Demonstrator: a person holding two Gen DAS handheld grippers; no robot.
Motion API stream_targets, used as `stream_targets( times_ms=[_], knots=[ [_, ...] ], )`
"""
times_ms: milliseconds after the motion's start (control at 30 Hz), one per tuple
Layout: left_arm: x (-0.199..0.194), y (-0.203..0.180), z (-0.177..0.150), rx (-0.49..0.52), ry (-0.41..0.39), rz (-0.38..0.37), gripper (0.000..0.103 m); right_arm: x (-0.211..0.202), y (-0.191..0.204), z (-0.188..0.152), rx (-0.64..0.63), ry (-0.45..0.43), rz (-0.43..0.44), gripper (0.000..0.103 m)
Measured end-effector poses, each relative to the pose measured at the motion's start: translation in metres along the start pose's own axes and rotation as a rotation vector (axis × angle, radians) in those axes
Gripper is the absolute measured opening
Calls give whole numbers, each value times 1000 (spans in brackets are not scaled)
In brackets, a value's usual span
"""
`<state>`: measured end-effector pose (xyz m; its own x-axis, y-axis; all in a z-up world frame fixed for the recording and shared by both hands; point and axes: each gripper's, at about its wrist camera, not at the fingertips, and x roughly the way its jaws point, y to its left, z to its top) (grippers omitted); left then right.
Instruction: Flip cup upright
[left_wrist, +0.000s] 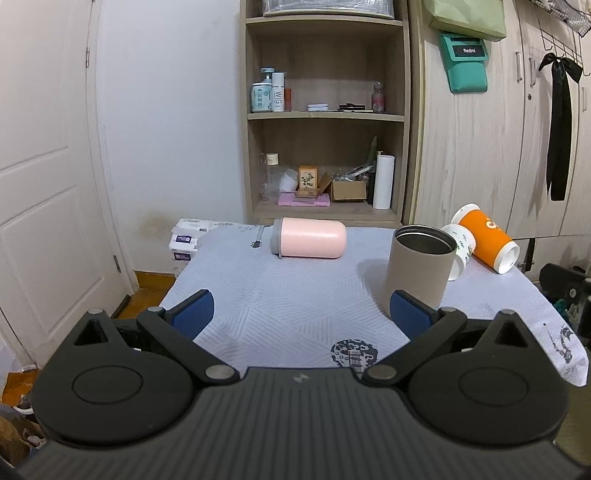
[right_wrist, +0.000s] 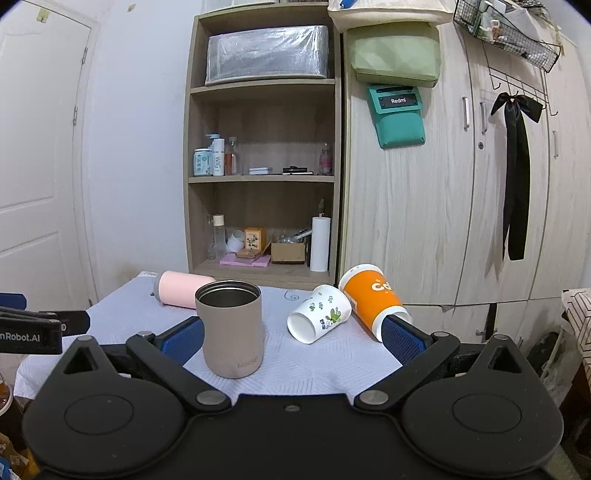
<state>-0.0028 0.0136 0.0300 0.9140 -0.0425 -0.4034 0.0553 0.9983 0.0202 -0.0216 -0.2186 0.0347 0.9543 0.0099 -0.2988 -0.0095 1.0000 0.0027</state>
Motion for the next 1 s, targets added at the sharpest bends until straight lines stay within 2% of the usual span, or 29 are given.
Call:
stream_targets(
  times_ms=[433,1000],
  knots=[
    [-1,0,-4,0,-35,7,103,-2,1,-3,-20,-41,-40,103],
    [-6,-2,-6,31,-58,16,103,-3,6,-5,-50,-35,-38,103]
  ],
)
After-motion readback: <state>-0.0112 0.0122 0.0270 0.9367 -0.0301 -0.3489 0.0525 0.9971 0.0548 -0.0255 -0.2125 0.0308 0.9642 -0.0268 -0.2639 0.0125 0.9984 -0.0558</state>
